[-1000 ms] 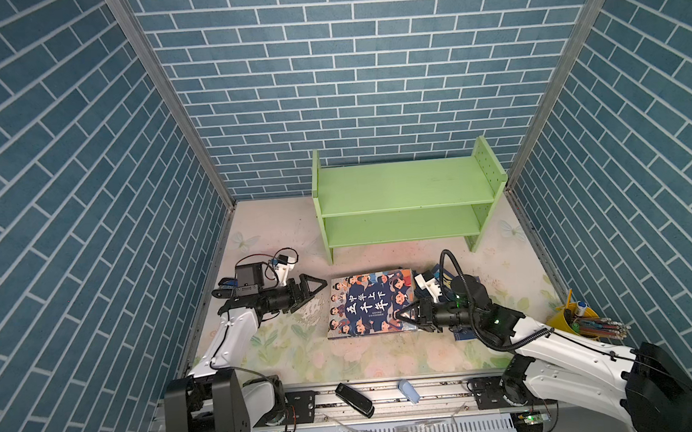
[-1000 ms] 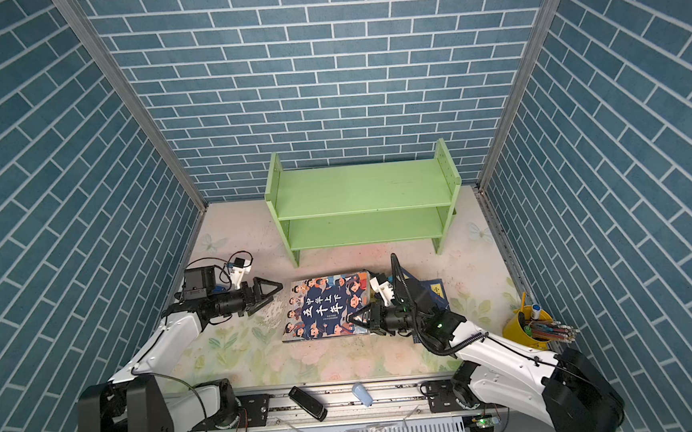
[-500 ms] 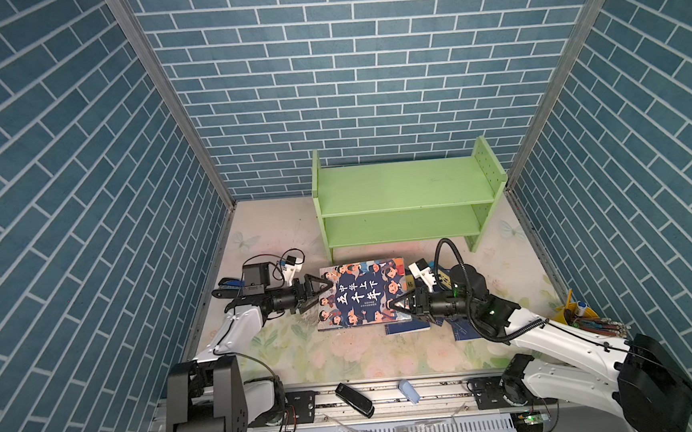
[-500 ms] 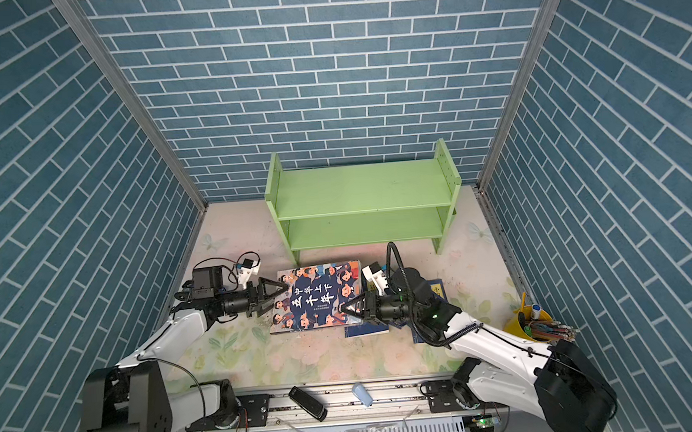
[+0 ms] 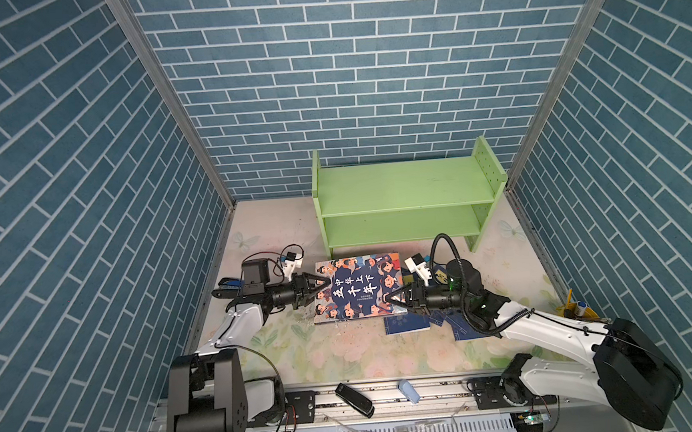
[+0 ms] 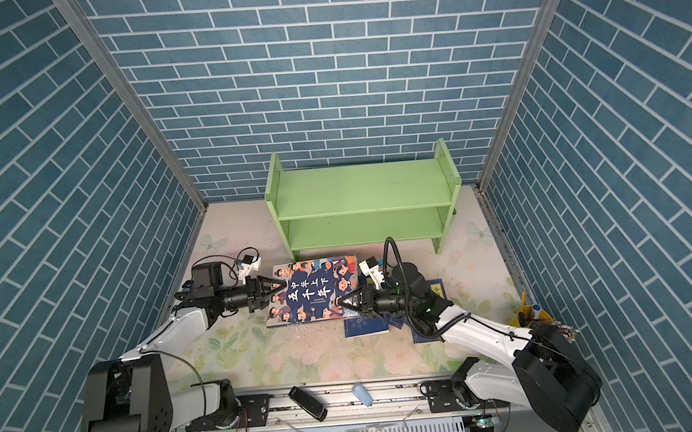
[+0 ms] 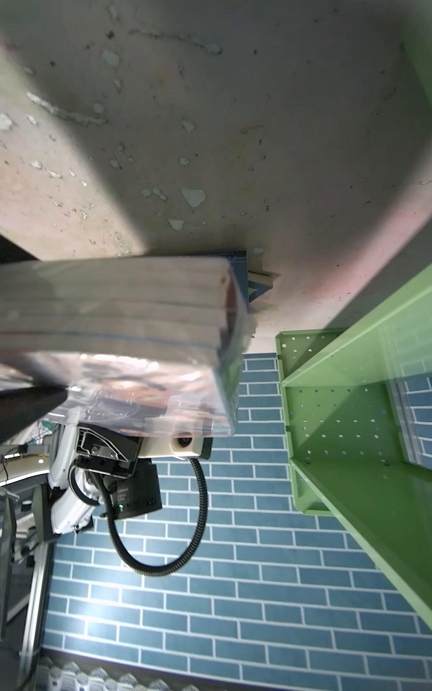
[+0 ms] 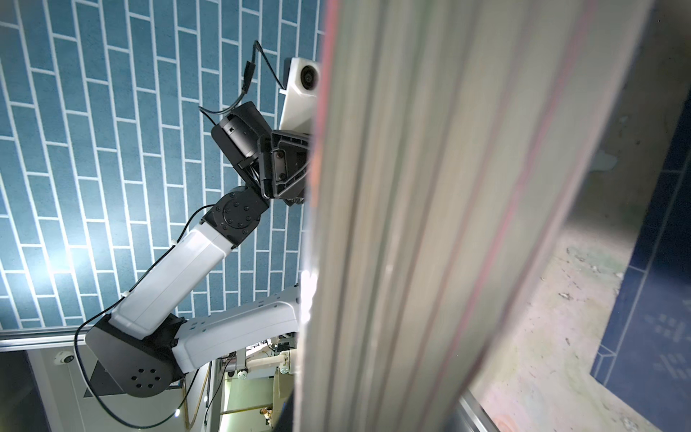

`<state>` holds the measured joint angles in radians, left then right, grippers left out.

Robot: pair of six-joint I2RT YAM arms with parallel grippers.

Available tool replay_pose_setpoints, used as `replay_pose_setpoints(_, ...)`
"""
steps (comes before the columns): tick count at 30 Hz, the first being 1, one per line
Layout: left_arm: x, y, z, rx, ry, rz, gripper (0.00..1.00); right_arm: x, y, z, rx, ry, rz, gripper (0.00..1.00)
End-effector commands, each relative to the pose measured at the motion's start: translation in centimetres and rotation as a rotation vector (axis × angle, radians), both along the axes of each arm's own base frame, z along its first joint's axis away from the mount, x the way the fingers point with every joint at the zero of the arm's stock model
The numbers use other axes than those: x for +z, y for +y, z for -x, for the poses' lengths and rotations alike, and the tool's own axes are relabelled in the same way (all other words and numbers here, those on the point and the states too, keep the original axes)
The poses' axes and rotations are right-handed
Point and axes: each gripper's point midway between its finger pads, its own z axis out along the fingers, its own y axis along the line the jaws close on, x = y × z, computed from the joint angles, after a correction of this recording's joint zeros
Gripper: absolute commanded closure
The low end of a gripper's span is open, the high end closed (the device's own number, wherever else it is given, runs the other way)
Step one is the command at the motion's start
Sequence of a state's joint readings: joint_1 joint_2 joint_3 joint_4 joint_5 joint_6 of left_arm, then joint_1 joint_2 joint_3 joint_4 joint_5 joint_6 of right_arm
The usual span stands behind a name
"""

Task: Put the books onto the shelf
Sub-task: 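Lift the thick book with both grippers and carry it toward the green shelf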

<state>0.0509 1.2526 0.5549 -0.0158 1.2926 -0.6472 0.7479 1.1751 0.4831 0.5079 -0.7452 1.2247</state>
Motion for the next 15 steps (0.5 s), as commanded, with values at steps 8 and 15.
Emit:
replay_pose_setpoints(8, 1.9, -0.5, -0.3, -0.015, -0.069, 0.013, 0.97, 6.1, 1.1, -1.4, 0.002, -0.230, -0.184, 0.66)
replay_pose_setpoints(15, 3.0, -0.3, -1.8, 0.022, -0.103, 0.009, 1.00, 5.3, 0.9, -1.8, -0.040, -0.188, -0.236, 0.54)
